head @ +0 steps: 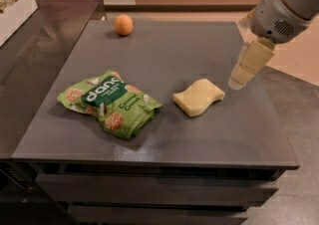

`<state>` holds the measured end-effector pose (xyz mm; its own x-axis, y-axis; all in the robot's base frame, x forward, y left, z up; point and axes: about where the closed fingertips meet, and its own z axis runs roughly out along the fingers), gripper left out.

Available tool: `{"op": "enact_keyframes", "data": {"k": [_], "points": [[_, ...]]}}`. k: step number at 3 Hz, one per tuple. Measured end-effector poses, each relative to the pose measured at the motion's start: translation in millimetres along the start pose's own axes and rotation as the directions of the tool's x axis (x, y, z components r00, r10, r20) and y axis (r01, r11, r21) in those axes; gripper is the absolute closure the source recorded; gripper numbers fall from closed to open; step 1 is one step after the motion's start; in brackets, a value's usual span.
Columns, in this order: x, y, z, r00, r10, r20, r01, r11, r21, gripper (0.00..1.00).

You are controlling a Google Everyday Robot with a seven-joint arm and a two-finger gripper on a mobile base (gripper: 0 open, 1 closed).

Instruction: Move orange near sponge

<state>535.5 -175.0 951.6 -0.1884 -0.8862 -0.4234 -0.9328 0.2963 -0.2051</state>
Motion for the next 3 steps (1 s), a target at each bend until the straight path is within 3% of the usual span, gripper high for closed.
{"op": "enact_keyframes", "data": {"k": [1,2,3], "points": [[-6.6,-10.7,-2.0,0.997,0.033,0.067,-0.034,0.9994,0.008,0.0],[-24.3,-36.0,5.7,0.979,0.08,0.189,-0.082,0.9966,0.007,0.0],[-47.0,-65.8,17.6,0.951,0.113,0.287,-0.123,0.9922,0.017,0.0]]}}
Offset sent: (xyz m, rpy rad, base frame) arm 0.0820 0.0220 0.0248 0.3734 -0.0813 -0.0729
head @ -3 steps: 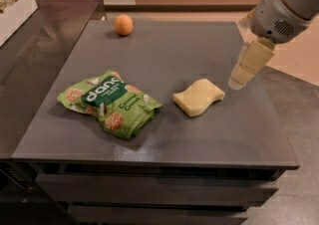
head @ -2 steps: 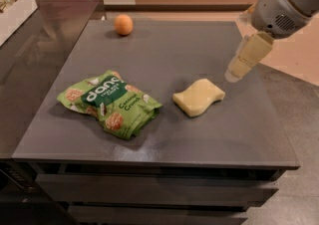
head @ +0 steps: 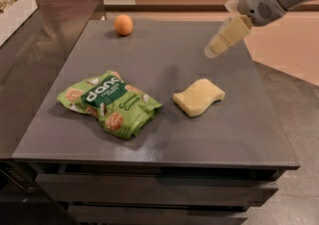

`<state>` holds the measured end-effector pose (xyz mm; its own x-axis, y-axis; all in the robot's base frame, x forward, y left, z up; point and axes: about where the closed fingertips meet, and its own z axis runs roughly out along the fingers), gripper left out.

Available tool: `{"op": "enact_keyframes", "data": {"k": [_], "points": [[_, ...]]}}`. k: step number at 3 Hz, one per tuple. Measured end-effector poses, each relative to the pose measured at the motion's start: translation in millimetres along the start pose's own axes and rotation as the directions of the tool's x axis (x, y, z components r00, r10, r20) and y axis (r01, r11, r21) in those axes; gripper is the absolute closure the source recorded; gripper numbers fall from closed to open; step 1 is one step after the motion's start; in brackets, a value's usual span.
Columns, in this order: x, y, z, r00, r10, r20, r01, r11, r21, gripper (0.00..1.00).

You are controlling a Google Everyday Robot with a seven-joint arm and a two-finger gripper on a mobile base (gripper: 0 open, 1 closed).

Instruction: Move orange near sponge

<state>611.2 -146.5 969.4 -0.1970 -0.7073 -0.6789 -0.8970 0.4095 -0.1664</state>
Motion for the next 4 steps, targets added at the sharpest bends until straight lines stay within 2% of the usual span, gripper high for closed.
{"op": "enact_keyframes", "data": {"k": [1,3,4], "points": [[-23.7,-28.5,28.5,0.998,0.022,0.06,-0.025,0.9988,0.042,0.0],[-61.4,-71.2,113.6,0.99,0.053,0.131,-0.067,0.9916,0.111,0.0],[-76.9,-85.2,154.0,0.982,0.075,0.171,-0.095,0.9891,0.112,0.0]]}}
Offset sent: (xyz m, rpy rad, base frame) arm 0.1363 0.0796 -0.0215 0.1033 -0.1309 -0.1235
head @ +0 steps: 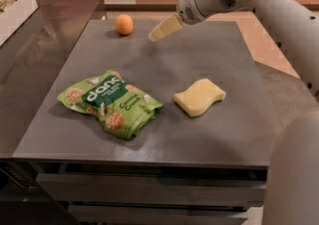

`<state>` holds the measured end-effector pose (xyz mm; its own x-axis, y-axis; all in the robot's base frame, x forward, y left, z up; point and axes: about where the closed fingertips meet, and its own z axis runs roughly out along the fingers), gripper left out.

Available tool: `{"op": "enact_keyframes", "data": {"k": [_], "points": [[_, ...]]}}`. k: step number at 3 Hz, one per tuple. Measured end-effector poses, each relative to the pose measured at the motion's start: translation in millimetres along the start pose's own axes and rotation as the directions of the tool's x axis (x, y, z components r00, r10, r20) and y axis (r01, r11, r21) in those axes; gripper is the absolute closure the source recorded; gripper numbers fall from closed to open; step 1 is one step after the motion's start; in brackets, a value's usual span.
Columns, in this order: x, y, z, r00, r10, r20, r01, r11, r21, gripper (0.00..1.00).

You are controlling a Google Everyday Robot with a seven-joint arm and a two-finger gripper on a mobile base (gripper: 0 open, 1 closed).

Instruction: Move orange near sponge

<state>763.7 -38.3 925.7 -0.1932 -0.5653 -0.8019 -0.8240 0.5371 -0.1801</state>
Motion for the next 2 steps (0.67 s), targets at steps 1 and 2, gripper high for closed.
{"op": "enact_keyframes", "data": {"k": [1,2], "points": [[-10.0,-1.9,42.6,0.999,0.025,0.031,-0.025,0.9996,-0.016,0.0],[-21.3,-5.2,82.0,0.998,0.044,0.048,-0.043,0.9985,-0.035,0.0]]}}
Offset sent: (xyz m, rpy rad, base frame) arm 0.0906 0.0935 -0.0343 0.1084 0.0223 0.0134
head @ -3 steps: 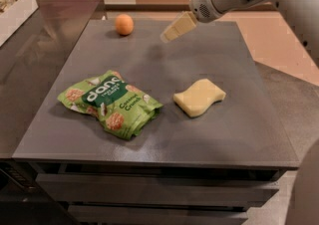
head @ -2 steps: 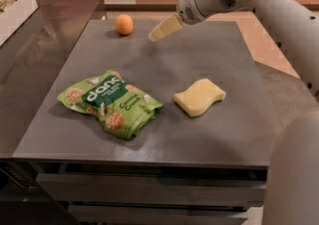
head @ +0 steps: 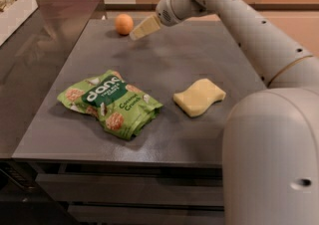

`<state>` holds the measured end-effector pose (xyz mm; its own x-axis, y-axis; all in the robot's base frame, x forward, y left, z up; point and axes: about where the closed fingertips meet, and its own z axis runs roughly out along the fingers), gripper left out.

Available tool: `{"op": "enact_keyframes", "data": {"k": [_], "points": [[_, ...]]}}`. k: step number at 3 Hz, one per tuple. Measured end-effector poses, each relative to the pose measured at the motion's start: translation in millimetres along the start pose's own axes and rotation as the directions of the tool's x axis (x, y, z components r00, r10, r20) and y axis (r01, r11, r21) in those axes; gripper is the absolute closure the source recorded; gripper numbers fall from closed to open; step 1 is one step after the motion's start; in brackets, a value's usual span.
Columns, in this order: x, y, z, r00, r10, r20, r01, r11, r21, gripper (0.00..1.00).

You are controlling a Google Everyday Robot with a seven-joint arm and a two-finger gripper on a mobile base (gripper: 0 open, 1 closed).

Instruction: Move orange near sponge

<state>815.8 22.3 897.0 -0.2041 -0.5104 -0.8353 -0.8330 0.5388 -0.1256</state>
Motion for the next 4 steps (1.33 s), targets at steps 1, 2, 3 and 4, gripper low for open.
{"op": "enact_keyframes", "data": {"k": [1,2,3,4], "points": [[-10.9,-5.5,30.7,1.0,0.007,0.012,-0.007,1.0,-0.005,0.0],[-17.3,-8.8,48.0,1.0,0.011,0.019,-0.011,0.9999,-0.007,0.0],[-31.9,-9.6,59.8,0.998,-0.024,0.052,0.022,0.9991,0.035,0.0],[-41.5,-9.5,70.9,0.994,-0.04,0.106,0.032,0.9964,0.078,0.0]]}}
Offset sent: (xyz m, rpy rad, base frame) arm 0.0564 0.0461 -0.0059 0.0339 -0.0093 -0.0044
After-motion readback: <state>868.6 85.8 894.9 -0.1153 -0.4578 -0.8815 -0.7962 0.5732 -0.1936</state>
